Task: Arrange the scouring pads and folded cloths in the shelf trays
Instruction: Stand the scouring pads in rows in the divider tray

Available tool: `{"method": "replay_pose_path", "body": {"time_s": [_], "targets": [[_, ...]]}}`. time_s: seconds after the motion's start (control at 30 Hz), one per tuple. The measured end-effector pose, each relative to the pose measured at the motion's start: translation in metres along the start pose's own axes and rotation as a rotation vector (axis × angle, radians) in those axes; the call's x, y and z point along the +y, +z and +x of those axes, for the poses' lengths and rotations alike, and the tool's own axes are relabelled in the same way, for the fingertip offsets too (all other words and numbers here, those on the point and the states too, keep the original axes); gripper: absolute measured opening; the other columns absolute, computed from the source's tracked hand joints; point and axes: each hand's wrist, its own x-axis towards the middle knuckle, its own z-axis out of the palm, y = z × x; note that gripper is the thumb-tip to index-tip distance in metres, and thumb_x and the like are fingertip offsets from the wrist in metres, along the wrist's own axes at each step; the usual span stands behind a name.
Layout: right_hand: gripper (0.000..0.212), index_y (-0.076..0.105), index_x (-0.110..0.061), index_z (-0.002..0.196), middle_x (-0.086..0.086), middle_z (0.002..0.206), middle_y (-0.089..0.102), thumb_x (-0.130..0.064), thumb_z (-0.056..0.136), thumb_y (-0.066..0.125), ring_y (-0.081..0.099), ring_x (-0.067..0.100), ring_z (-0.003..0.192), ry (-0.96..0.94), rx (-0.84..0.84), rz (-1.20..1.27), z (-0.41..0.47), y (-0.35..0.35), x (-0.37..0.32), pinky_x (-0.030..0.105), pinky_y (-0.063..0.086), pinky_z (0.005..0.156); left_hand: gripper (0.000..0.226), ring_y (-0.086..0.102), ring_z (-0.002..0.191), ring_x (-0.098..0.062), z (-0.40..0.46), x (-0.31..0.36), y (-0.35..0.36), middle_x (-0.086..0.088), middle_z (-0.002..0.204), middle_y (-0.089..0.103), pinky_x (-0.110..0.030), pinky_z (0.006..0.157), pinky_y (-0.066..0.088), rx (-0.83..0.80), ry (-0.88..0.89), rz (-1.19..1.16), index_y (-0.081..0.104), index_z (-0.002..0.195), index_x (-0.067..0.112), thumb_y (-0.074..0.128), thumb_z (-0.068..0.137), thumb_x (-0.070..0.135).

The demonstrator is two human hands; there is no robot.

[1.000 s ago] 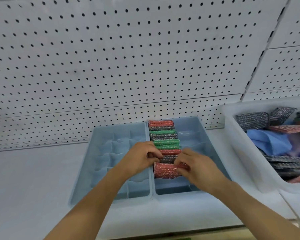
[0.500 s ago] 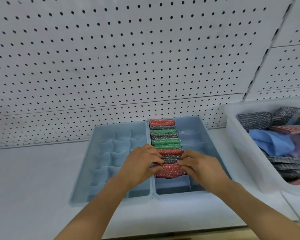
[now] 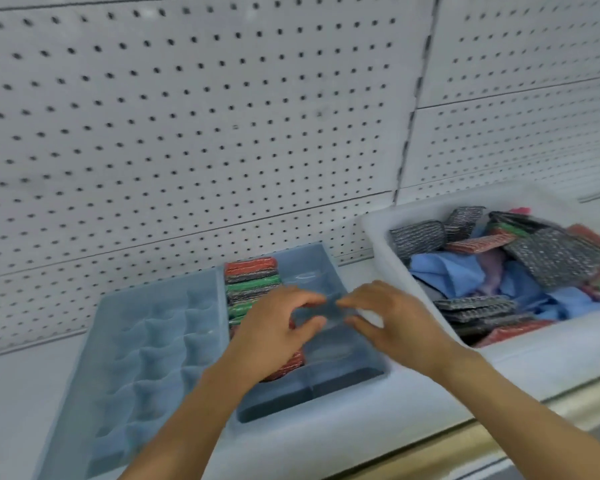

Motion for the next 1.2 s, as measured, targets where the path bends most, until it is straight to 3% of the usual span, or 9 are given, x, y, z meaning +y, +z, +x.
{"method": "replay_pose_path", "body": {"time_s": [0.13,0.23,0.33,0.5,0.67,0.8,0.97,1.07,1.2], "targets": [[0.016,0.075,-0.021,0.099,-0.006,0.092,0.073,-0.019,0.084,0.072,0.064,0.010,0.082,0.309,0.125,-0.003,-0.014,-0.054,0.048,0.029,0.052,0.076,0.029,0.056,0.104,0.006,0.043,0.051,0.023,0.016,0.113,0.066,-0.003,0.089,0.036,-0.071,0.072,-0.171,0.067,0.118,0.026,0.067,0.090,0.032],[0.013,0.077,-0.019,0.094,-0.002,0.090,0.074,-0.013,0.085,0.070,0.062,0.013,0.076,0.542,0.117,-0.061,-0.029,-0.097,0.090,0.023,0.047,0.072,0.022,0.062,0.100,-0.003,0.077,0.082,0.052,0.007,0.107,0.071,-0.016,0.091,0.043,-0.091,0.140,-0.224,0.071,0.110,0.020,0.068,0.089,0.025],[0.009,0.076,-0.029,0.085,-0.003,0.090,0.075,-0.021,0.082,0.072,0.068,0.018,0.082,0.726,-0.105,-0.209,-0.043,-0.131,0.121,0.033,0.054,0.079,0.017,0.066,0.095,-0.012,0.112,0.102,0.087,0.003,0.100,0.073,-0.032,0.087,0.050,-0.131,0.178,-0.187,0.073,0.101,0.019,0.070,0.086,0.025],[0.011,0.077,-0.032,0.080,-0.019,0.071,0.064,-0.021,0.080,0.074,0.060,0.000,0.067,0.705,-0.312,-0.216,-0.051,-0.142,0.131,0.022,0.048,0.069,0.018,0.063,0.090,-0.028,0.155,0.126,0.132,-0.007,0.098,0.066,-0.033,0.073,0.051,-0.373,0.209,0.213,0.066,0.091,0.018,0.069,0.083,0.033],[0.023,0.074,-0.033,0.094,-0.012,0.091,0.065,-0.015,0.082,0.066,0.064,0.015,0.088,0.678,-0.407,-0.145,-0.053,-0.143,0.130,0.035,0.053,0.081,0.038,0.056,0.114,-0.027,0.175,0.129,0.148,-0.006,0.125,0.061,-0.033,0.085,0.048,-0.475,0.215,0.332,0.063,0.124,0.025,0.064,0.086,0.026],[0.025,0.070,-0.030,0.102,0.000,0.106,0.062,-0.023,0.078,0.067,0.063,0.021,0.094,0.660,-0.481,-0.211,-0.051,-0.138,0.143,0.045,0.052,0.085,0.033,0.056,0.113,-0.031,0.183,0.125,0.154,-0.008,0.120,0.063,-0.039,0.087,0.050,-0.395,0.232,0.324,0.063,0.121,0.019,0.058,0.088,0.020],[0.018,0.067,-0.032,0.103,-0.014,0.104,0.048,-0.036,0.086,0.067,0.059,0.016,0.096,0.587,-0.288,-0.303,-0.053,-0.129,0.149,0.040,0.050,0.083,0.026,0.064,0.098,-0.022,0.182,0.119,0.137,-0.002,0.110,0.068,-0.038,0.086,0.053,-0.166,0.105,0.090,0.060,0.118,0.021,0.062,0.091,0.023],[0.010,0.060,-0.031,0.084,-0.005,0.090,0.061,-0.026,0.084,0.068,0.060,0.019,0.079,0.600,-0.023,-0.110,-0.055,-0.130,0.143,0.039,0.051,0.070,0.025,0.065,0.094,-0.013,0.170,0.114,0.107,0.003,0.108,0.068,-0.032,0.087,0.053,0.007,-0.009,-0.267,0.060,0.115,0.018,0.063,0.091,0.020],[0.008,0.065,-0.021,0.092,0.019,0.076,0.066,-0.014,0.087,0.066,0.058,0.031,0.061,0.582,0.206,0.250,-0.044,-0.135,0.111,0.037,0.048,0.061,0.014,0.068,0.082,-0.011,0.139,0.101,0.069,0.008,0.090,0.070,-0.039,0.080,0.059,0.202,-0.088,-0.620,0.063,0.099,0.025,0.064,0.089,0.015]]}}
